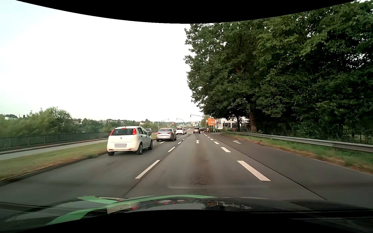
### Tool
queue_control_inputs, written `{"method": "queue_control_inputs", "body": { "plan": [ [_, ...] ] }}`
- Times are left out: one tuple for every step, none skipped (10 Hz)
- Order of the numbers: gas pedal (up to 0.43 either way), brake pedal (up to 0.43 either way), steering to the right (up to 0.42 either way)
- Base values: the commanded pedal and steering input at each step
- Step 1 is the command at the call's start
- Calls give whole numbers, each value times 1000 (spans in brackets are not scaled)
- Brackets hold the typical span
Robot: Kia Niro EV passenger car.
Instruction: Follow the waypoints while adhering to traffic rules and regulations
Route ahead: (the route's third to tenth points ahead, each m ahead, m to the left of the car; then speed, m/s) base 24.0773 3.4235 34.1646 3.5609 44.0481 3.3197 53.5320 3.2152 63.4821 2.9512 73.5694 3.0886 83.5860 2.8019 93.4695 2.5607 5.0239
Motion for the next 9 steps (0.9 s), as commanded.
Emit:
{"method": "queue_control_inputs", "body": {
  "plan": [
    [39, 0, -4],
    [39, 0, -4],
    [39, 0, -4],
    [39, 0, -4],
    [39, 0, -4],
    [39, 0, -4],
    [39, 0, -4],
    [39, 0, -4],
    [39, 0, -4]
  ]
}}
